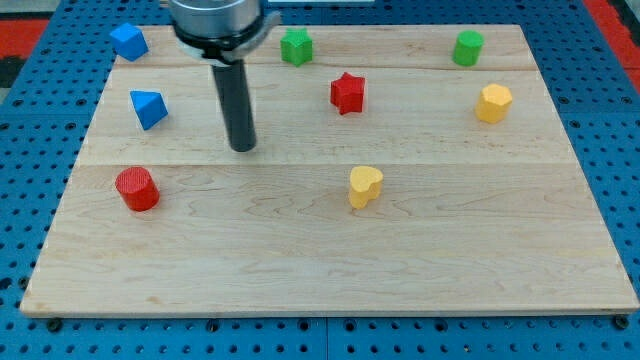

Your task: Slide the red circle vertically to the bottom side of the blue triangle

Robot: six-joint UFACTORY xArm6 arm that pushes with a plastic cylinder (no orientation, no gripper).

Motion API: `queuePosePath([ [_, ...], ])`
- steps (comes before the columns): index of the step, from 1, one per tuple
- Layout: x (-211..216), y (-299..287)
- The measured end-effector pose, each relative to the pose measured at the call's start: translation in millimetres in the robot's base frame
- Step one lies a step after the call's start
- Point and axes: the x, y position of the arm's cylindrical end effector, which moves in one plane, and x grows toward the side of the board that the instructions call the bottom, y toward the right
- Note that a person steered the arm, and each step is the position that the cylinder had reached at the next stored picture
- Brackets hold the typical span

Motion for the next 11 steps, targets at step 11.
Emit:
queuePosePath([
  [11,62.7,-86.3],
])
